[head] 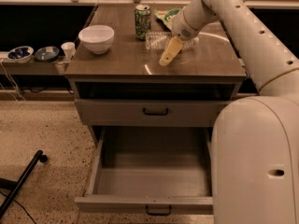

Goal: Pick water bottle from middle drawer and place on counter

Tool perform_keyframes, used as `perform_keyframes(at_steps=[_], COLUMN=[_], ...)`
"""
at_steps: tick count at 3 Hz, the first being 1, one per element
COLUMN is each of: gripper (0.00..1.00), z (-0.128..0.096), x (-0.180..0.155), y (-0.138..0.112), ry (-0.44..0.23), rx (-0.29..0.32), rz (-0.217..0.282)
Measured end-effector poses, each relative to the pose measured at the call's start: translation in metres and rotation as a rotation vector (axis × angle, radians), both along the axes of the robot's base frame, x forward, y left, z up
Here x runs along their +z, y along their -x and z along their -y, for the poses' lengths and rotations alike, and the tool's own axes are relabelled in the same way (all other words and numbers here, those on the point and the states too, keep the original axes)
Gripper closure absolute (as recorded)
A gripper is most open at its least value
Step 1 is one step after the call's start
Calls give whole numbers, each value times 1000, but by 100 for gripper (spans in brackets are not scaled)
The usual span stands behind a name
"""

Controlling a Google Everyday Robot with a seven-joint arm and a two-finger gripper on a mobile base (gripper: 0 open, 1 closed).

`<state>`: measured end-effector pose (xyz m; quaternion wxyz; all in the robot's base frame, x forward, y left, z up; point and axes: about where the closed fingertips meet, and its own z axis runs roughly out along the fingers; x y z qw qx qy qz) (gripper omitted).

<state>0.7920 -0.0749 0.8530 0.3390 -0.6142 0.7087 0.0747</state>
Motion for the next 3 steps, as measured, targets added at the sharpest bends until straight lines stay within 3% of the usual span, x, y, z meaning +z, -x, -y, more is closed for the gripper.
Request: perform_keyframes(at_steps=[1,2,3], gripper=[0,0,0], z=[15,50,52], x=[21,65,66], y=[4,15,16], ry=[-32,-64,-64], rx=[-9,-37,-40], rz=[36,111,112])
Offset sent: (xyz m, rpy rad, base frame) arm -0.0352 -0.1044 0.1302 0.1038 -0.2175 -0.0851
